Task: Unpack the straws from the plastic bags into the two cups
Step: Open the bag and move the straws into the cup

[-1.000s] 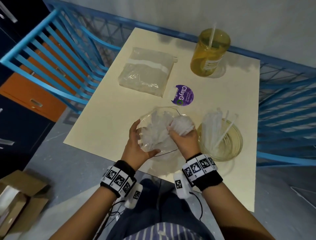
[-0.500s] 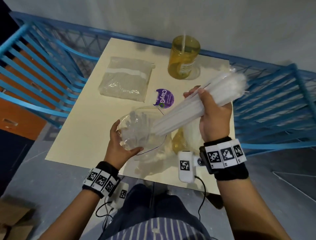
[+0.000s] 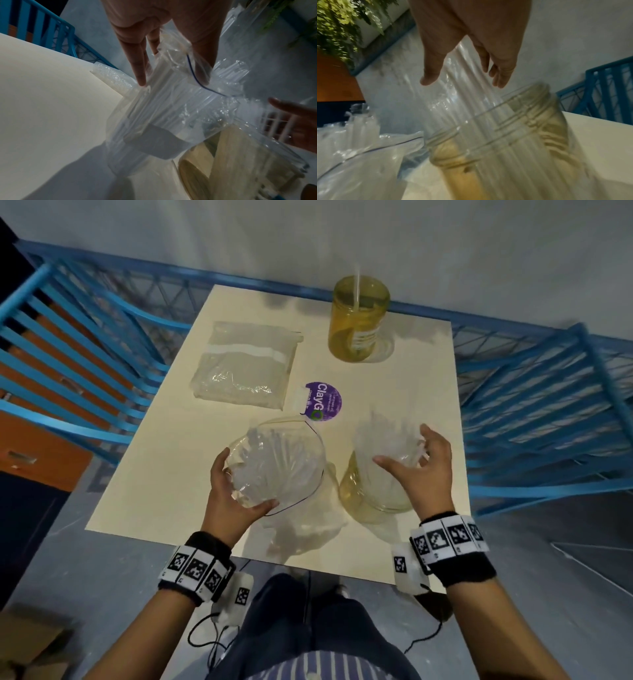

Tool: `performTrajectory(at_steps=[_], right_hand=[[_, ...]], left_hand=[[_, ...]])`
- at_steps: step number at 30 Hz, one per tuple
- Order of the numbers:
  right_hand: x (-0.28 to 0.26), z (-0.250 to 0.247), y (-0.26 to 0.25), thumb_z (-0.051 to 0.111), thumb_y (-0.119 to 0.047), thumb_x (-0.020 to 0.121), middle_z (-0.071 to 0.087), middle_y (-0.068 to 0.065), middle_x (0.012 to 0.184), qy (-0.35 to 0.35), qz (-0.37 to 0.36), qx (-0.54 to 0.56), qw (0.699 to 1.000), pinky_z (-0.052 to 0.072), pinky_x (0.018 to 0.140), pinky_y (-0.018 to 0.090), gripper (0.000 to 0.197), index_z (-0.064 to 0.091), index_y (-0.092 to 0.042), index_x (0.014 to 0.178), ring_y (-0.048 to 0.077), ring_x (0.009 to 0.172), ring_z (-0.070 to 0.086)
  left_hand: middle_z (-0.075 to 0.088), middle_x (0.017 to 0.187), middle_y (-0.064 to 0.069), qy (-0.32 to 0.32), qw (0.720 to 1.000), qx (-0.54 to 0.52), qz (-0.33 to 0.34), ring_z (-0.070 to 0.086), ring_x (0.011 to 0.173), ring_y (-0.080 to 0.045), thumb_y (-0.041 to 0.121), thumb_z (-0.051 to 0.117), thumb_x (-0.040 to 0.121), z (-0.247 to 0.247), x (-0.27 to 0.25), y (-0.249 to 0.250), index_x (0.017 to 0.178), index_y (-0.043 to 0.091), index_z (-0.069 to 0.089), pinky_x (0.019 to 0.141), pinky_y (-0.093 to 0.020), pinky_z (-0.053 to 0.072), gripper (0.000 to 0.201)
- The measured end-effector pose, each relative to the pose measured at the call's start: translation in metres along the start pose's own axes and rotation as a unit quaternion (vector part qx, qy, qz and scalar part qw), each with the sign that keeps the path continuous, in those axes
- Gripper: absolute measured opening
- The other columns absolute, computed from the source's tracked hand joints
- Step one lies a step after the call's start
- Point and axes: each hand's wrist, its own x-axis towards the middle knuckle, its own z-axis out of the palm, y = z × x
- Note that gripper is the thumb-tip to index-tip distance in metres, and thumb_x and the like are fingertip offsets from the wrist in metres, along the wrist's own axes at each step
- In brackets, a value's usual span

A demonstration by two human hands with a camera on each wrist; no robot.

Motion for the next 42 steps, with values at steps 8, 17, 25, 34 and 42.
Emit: performTrajectory(at_steps=[8, 17, 25, 34, 42], right_hand=[[-0.029, 0.014, -0.024, 0.079, -0.048, 0.061, 0.04, -0.004, 0.132, -0.009, -0.256, 0.035, 0.966, 0.041, 0.105, 0.033, 0.076, 0.046, -0.021, 0.124, 0.015, 0.124, 0.044], [-0.045, 0.115, 0.009, 0.08, -0.005, 0.067, 0.047, -0.01, 0.132, -0.268, -0.077, 0.09, 0.956, 0.033, 0.106, 0.016, 0.085, 0.034, -0.024, 0.136, 0.006, 0.125, 0.044], [-0.039, 0.159, 0.013, 0.083, -0.037, 0.05, 0.061, 0.006, 0.112, -0.228, 0.011, 0.025, 0.973, 0.052, 0.094, 0.043, 0.056, 0.053, -0.041, 0.098, 0.022, 0.106, 0.06], [-0.025, 0.14, -0.026, 0.072, -0.036, 0.068, 0.064, 0.01, 0.107, -0.193, -0.017, 0.005, 0.981, 0.05, 0.092, 0.037, 0.041, 0.06, -0.021, 0.104, 0.024, 0.102, 0.062], [-0.033, 0.079, -0.089, 0.06, -0.017, 0.078, 0.067, -0.001, 0.075, -0.101, -0.094, 0.215, 0.967, 0.048, 0.091, 0.034, 0.023, 0.069, -0.025, 0.057, 0.023, 0.088, 0.064]], left_hand=[[0.037, 0.121, 0.032, -0.011, 0.999, -0.005, -0.046, 0.042, 0.112, 0.017, 0.035, 0.085, 0.037, -0.011, -0.003, 0.001, 0.129, 0.047, 0.023, 0.096, -0.033, 0.043, 0.111], [0.037, 0.114, 0.025, -0.044, 0.998, 0.035, -0.013, 0.042, 0.1, 0.026, 0.003, 0.09, 0.046, -0.013, -0.006, -0.011, 0.139, 0.016, 0.017, 0.083, 0.003, 0.034, 0.119], [0.048, 0.115, 0.012, -0.064, 0.994, 0.027, -0.089, 0.05, 0.103, 0.002, 0.005, 0.085, 0.057, -0.014, -0.002, -0.012, 0.137, 0.033, 0.025, 0.09, -0.019, 0.04, 0.104], [0.034, 0.11, 0.029, -0.065, 0.995, 0.066, -0.025, 0.035, 0.094, 0.036, 0.001, 0.086, 0.054, -0.031, 0.014, 0.005, 0.14, 0.009, 0.022, 0.077, 0.01, 0.027, 0.107], [0.039, 0.109, 0.026, -0.064, 0.997, 0.039, -0.026, 0.042, 0.092, 0.032, 0.001, 0.085, 0.055, -0.03, 0.014, 0.011, 0.141, 0.014, 0.02, 0.072, 0.006, 0.037, 0.109]])
